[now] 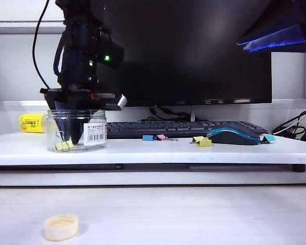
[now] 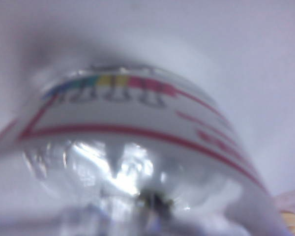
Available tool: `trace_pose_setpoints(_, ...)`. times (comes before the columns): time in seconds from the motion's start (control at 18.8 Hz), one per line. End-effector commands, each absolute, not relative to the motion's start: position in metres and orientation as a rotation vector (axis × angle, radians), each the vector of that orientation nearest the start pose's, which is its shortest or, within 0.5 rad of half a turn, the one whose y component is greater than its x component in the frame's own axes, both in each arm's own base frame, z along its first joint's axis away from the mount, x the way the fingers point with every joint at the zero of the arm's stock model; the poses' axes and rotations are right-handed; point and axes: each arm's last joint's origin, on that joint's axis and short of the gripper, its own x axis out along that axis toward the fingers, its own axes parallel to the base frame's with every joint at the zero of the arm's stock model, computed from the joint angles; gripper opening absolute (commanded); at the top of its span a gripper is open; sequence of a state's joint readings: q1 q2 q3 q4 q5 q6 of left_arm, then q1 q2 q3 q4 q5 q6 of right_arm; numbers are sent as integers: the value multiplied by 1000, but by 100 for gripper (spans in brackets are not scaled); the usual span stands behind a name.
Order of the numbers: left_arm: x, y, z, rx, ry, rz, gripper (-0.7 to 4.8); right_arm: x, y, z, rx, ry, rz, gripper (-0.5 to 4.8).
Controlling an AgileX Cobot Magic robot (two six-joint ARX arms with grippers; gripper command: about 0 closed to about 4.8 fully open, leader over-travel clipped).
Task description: Take the clips out of the round transparent plastic box and place them on the table.
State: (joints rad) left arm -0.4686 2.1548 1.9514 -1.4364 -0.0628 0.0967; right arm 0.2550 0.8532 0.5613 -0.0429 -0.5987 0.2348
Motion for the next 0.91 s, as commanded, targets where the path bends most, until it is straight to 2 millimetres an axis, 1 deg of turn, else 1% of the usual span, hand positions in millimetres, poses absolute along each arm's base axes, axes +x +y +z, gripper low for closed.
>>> trace_pose_setpoints(0.05,365,-182,233,509,1608,-385,119,175,63,262,270,413,809,99)
trace_pose_setpoints(0.32,367,-183,214,522,1661,-380,119,175,63,262,270,413,809,99)
trace_pose_setpoints(0.37,368,-184,209,529,1671,-375,108,175,63,262,270,413,809,99)
trace_pose_setpoints(0.43,370,-185,204,532,1682,-373,77,175,62,262,270,413,806,99)
trace_pose_setpoints(0.53,371,-185,198,542,1691,-367,71,175,62,262,268,411,792,99)
trace_pose_setpoints(0.64,373,-185,197,559,1671,-350,-8,175,62,262,267,411,787,99)
trace_pose_setpoints(0.91,377,-186,197,579,1628,-330,-6,176,62,262,267,414,783,99)
